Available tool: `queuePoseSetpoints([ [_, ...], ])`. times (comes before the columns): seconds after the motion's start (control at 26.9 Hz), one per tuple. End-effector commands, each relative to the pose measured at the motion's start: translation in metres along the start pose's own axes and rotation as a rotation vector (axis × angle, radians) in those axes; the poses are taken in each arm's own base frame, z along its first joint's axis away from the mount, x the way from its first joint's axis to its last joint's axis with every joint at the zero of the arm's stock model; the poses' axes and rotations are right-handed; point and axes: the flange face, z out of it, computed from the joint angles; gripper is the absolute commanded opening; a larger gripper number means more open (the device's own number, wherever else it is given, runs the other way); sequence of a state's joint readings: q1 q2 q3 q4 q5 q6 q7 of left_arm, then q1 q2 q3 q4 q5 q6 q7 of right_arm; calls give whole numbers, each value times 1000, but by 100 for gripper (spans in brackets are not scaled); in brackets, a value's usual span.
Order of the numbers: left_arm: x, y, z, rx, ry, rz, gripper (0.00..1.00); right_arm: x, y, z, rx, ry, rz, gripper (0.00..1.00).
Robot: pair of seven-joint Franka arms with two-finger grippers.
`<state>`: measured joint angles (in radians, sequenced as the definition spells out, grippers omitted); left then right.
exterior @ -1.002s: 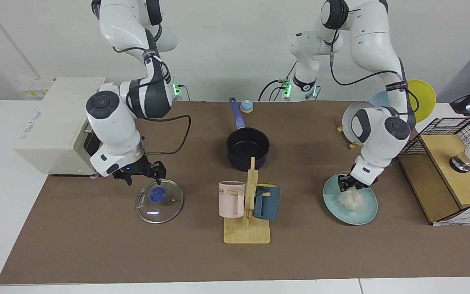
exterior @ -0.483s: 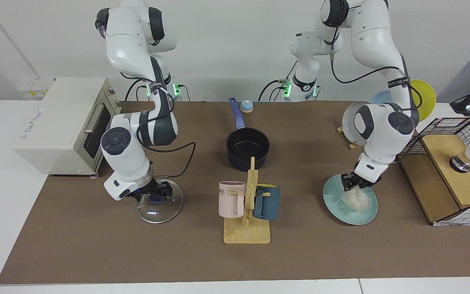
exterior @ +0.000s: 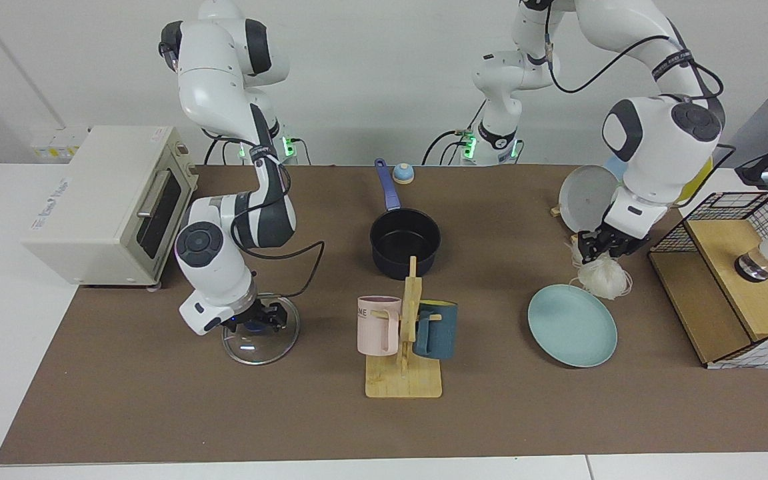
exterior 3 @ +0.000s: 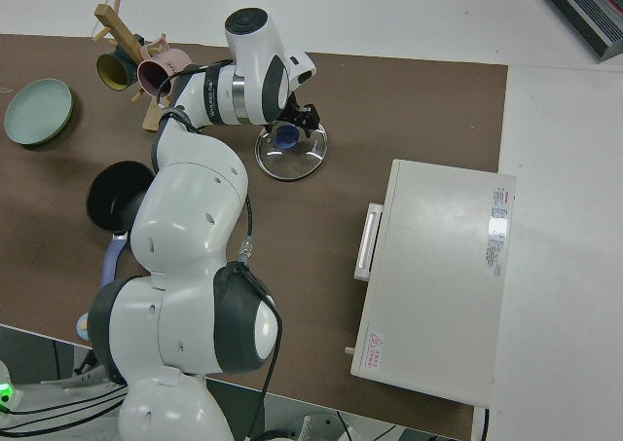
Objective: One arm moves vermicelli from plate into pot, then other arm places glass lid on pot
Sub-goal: 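Carry the vermicelli over the black pot with the left gripper and release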
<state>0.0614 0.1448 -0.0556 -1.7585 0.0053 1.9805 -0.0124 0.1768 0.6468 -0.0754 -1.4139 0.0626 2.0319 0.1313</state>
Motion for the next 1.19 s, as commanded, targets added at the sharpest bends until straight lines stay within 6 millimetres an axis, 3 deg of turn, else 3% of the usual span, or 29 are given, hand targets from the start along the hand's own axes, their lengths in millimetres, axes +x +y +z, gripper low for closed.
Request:
queuePoseSetpoints([
  [0.0, -26, -1, -36, 1, -14, 5, 0, 1, -15, 1, 13, 0, 31, 100],
  [0.22, -41, 1, -63, 5, -11, 2, 0, -3, -22, 4, -4, -5, 29, 100],
  [0.52, -41, 22, -65, 3, -1, -16, 0, -4, -12, 11, -12, -15, 40, 100],
  [0.82, -48, 103, -65, -10, 10, -36, 0, -11, -11, 16, -13, -39, 39, 100],
  [1.15, -79, 208, -69, -27, 11, -53, 0, -12, -9, 12, -13, -46, 34, 100],
])
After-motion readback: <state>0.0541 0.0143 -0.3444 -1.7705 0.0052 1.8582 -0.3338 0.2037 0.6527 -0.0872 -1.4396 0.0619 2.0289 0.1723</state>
